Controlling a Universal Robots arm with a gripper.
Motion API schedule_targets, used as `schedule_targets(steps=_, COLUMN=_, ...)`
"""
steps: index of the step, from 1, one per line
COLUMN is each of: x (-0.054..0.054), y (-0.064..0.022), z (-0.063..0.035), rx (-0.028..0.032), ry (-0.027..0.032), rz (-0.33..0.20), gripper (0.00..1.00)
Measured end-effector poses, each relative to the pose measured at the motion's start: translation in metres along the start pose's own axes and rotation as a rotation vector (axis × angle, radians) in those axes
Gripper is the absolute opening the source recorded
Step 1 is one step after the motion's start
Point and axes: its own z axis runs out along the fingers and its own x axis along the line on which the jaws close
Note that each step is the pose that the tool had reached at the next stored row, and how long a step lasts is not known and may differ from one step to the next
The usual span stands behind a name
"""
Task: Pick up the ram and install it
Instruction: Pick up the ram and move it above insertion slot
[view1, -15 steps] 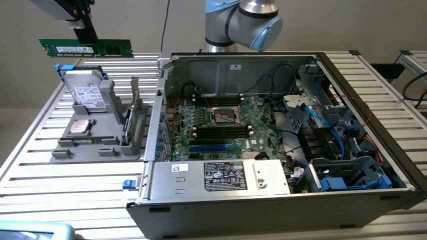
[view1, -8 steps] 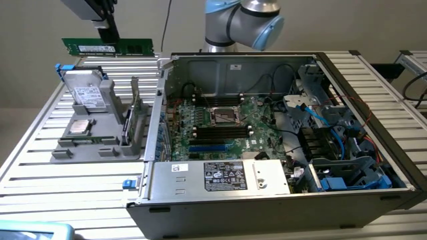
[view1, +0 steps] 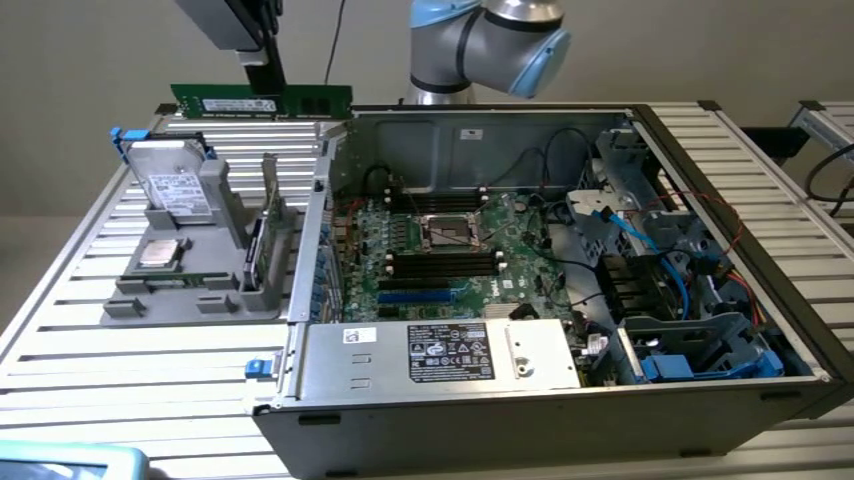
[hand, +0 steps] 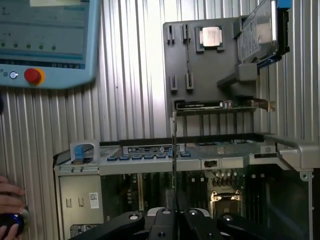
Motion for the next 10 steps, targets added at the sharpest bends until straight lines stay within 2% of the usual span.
schedule_targets(steps=3, x=0.003, y=-0.0136, z=0.0033, rx=-0.0002, ry=-0.0010, rz=0.000, gripper=0.12)
schedule_targets(steps=10, x=0.001, y=-0.0448, z=0.0117, rx=-0.0002, ry=-0.0010, rz=0.000, gripper=0.12)
